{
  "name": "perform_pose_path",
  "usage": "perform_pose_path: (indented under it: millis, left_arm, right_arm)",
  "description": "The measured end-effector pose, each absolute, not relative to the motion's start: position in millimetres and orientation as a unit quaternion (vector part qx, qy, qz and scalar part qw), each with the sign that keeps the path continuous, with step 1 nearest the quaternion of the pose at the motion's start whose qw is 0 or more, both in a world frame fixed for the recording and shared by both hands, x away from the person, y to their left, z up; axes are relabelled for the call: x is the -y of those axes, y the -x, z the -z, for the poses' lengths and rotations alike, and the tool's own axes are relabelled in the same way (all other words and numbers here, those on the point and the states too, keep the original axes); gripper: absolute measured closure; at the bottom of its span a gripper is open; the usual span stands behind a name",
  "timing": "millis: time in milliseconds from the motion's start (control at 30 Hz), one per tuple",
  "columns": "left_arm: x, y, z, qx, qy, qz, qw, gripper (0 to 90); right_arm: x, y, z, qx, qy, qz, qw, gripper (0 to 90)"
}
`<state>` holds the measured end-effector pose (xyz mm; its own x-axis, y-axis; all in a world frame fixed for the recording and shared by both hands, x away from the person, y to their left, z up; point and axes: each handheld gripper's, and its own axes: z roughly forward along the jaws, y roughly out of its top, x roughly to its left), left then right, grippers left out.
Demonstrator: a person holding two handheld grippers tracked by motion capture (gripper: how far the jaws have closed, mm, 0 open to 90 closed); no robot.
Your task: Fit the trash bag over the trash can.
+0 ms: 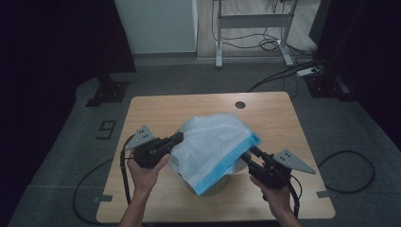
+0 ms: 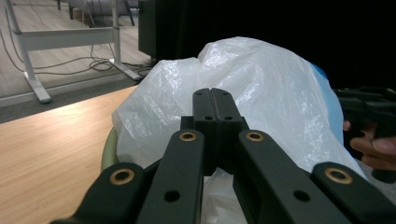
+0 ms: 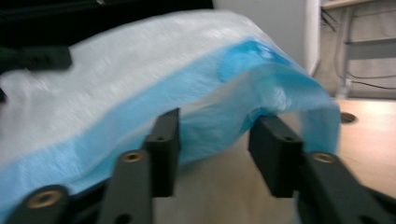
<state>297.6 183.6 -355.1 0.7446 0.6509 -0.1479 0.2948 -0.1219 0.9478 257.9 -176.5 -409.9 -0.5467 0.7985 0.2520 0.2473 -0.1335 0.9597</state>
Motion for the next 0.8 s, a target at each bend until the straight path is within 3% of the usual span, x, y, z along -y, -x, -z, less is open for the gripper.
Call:
perform_pose_path:
  millis: [167, 800]
  left_arm:
    - [-188.5, -298.3, 355.4, -0.325, -0.724, -0.149, 0.590, 90.0]
    - [-200.7, -303.1, 342.2, -0.329, -0.688, -0.157, 0.628, 90.0]
  right_arm:
    - [173.0, -264.2, 401.4, -0.617, -0.411, -0.634, 0.221, 89.0]
    - [196.9, -267.5, 375.0, -0.642, -0.398, -0.596, 0.271, 89.5]
